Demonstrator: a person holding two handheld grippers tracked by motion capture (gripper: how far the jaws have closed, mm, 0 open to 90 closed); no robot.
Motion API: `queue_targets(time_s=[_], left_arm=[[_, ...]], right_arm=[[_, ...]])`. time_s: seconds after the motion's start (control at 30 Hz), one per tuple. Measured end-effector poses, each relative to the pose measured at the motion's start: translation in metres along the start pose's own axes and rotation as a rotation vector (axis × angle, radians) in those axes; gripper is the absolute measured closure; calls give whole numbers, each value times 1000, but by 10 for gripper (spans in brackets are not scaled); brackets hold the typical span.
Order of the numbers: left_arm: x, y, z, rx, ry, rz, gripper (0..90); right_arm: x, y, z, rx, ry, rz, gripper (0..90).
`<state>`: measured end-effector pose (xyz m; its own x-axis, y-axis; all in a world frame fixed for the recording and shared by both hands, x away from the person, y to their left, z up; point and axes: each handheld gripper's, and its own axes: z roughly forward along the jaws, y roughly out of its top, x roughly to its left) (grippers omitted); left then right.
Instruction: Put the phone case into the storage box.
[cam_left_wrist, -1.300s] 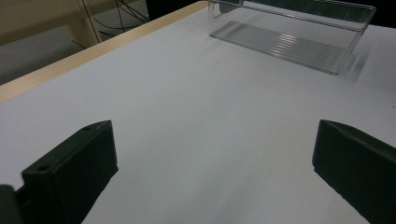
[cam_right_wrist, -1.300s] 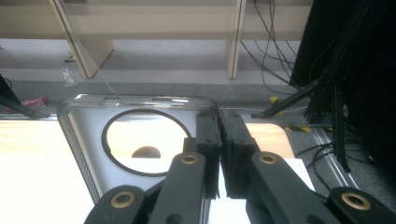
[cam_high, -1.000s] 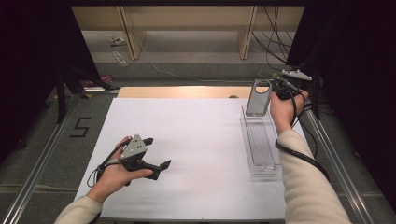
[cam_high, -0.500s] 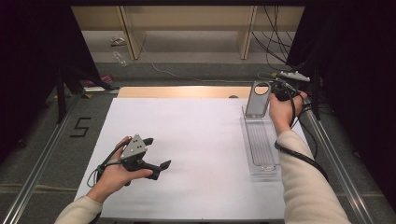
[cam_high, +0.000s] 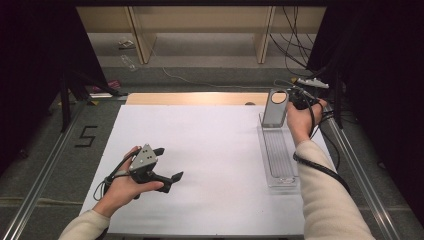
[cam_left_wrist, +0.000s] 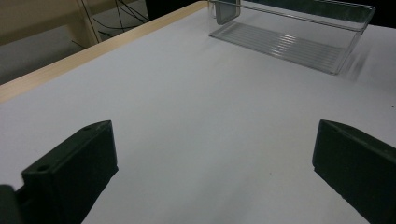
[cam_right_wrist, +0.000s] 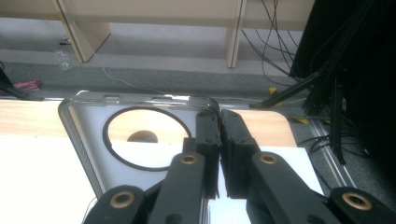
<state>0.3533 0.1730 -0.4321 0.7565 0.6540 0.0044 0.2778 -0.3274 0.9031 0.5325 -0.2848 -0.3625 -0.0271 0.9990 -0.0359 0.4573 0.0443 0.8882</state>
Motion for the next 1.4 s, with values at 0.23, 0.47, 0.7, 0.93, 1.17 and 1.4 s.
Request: queue_targets(time_s=[0.23, 0.47, 0.7, 0.93, 1.17, 1.4], left_arm=[[0, 0, 0, 2, 0, 0, 0], [0, 0, 0, 2, 0, 0, 0], [0, 0, 0, 1, 0, -1, 0], [0, 0, 0, 1, -1, -1, 0], [0, 0, 0, 2, -1, 0, 0], [0, 0, 0, 2, 0, -1, 0]], right_arm=[[1, -2, 2, 10, 2, -3, 868], [2, -5, 4, 19, -1, -8, 868], [3, -5, 5, 21, -2, -11, 867], [3, -6, 6, 23, -3, -12, 865], [4, -7, 7, 26, -4, -11, 864], [4, -8, 8, 30, -4, -11, 864]])
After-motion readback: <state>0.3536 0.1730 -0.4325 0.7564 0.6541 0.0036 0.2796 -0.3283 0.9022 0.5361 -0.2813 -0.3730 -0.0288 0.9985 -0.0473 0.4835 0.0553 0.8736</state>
